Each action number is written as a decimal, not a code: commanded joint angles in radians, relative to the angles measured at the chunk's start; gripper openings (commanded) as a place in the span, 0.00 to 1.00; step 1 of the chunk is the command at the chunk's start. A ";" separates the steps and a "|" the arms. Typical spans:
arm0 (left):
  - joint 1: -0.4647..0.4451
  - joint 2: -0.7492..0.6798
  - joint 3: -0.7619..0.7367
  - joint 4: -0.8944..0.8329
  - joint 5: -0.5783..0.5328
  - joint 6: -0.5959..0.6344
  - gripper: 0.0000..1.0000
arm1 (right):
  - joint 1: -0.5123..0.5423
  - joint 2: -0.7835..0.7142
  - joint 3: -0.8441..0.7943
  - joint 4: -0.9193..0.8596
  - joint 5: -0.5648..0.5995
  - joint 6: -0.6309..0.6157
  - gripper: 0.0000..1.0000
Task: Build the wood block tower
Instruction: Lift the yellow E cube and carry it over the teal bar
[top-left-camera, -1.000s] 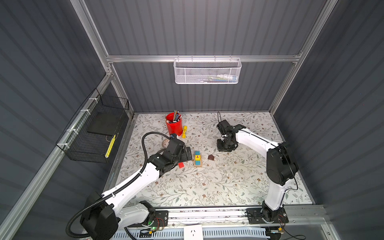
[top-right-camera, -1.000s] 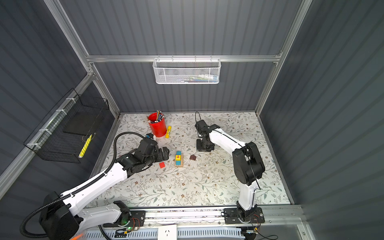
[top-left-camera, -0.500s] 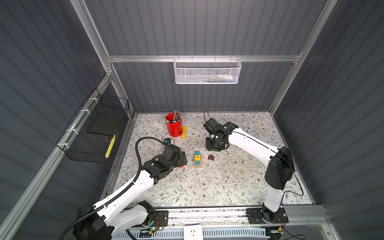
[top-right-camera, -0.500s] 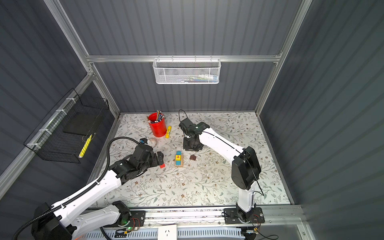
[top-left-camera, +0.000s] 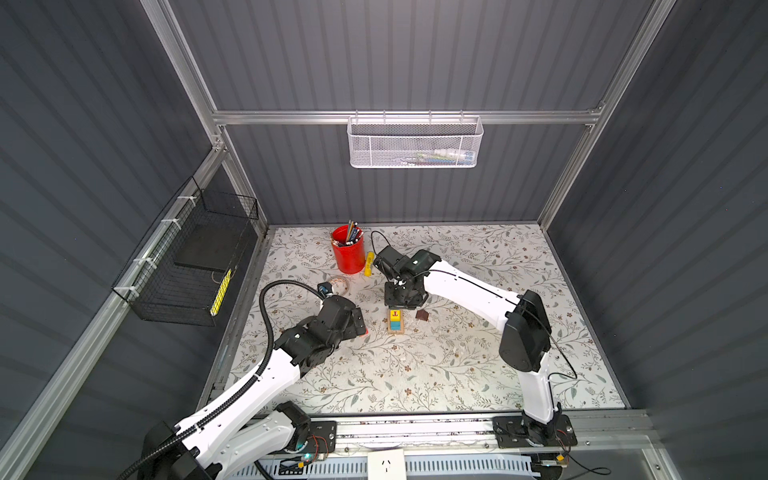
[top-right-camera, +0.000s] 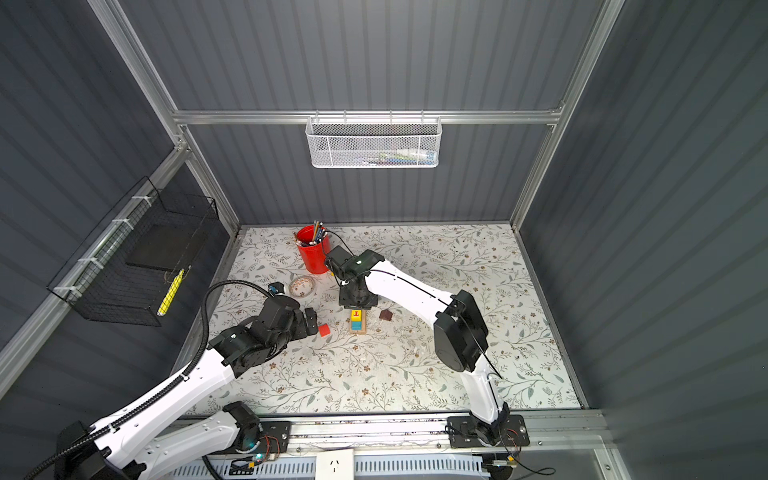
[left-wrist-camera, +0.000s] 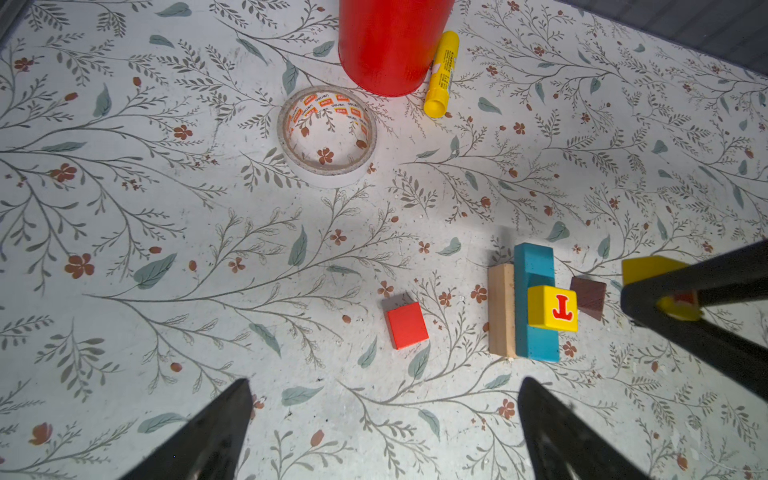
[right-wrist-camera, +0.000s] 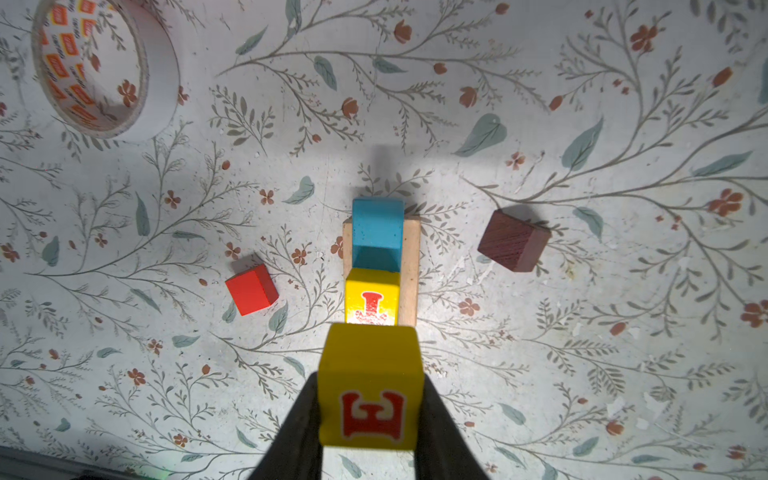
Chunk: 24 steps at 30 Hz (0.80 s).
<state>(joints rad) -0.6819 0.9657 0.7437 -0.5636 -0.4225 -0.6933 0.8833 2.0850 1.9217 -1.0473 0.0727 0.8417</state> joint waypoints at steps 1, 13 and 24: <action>-0.003 -0.018 -0.015 -0.035 -0.041 -0.025 1.00 | 0.011 0.044 0.050 -0.055 0.022 0.027 0.28; -0.004 0.005 -0.017 -0.023 -0.036 -0.022 1.00 | 0.020 0.099 0.057 -0.051 0.032 0.031 0.29; -0.003 0.011 -0.016 -0.018 -0.032 -0.020 1.00 | 0.019 0.120 0.055 -0.047 0.031 0.033 0.31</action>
<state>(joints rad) -0.6819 0.9730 0.7353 -0.5762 -0.4454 -0.7044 0.8993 2.1853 1.9514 -1.0710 0.0864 0.8604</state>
